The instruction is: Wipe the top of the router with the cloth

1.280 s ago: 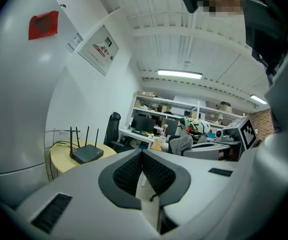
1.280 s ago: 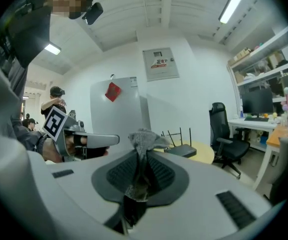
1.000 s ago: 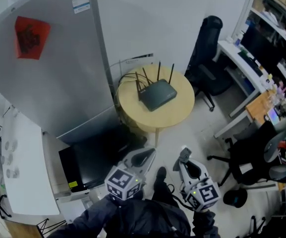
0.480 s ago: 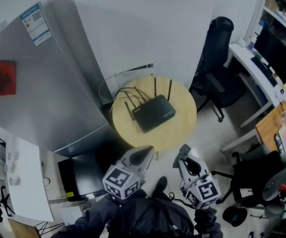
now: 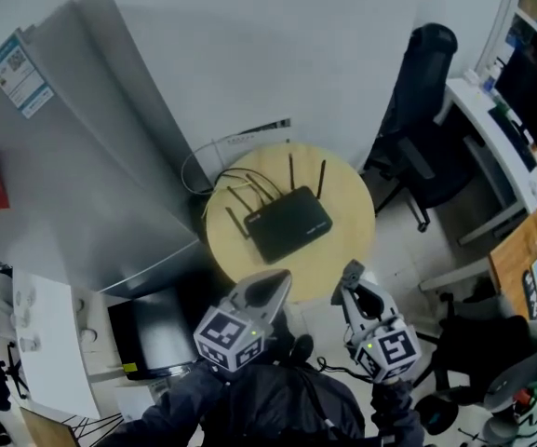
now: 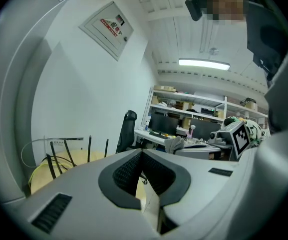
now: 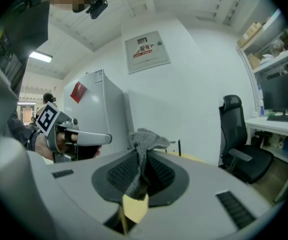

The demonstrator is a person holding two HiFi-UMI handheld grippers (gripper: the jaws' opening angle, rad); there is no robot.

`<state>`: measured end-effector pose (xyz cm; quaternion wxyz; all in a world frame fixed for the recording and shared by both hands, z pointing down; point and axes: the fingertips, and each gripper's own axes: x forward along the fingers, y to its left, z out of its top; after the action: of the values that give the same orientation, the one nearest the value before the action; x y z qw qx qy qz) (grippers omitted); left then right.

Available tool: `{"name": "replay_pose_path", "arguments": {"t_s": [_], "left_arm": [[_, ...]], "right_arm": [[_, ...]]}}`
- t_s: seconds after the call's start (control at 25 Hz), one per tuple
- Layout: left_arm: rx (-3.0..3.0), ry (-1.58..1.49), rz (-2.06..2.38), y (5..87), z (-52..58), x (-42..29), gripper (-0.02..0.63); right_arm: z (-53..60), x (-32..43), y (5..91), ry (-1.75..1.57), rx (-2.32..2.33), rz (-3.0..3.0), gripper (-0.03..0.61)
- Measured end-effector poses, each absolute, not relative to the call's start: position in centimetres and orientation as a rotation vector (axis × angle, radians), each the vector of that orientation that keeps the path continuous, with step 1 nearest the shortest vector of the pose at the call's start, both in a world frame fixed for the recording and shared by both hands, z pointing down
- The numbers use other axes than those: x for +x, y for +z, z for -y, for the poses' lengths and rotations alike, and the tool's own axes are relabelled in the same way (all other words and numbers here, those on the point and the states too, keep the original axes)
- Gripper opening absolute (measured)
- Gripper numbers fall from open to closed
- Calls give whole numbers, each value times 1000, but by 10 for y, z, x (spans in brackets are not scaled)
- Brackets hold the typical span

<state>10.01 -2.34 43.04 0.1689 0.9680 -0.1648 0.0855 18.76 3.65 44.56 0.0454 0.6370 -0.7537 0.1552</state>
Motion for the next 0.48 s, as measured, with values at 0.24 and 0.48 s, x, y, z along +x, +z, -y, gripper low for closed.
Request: {"name": "replay_pose_path", "arguments": {"t_s": [0.24,0.48], "left_arm": [[2764,217,424,432,76,119,2],[2766,199,388,437,120,129,2]], "right_arm": [[14,202,450,472,1943,2259,72],[56,208,452,487,1953,2224,72]]}}
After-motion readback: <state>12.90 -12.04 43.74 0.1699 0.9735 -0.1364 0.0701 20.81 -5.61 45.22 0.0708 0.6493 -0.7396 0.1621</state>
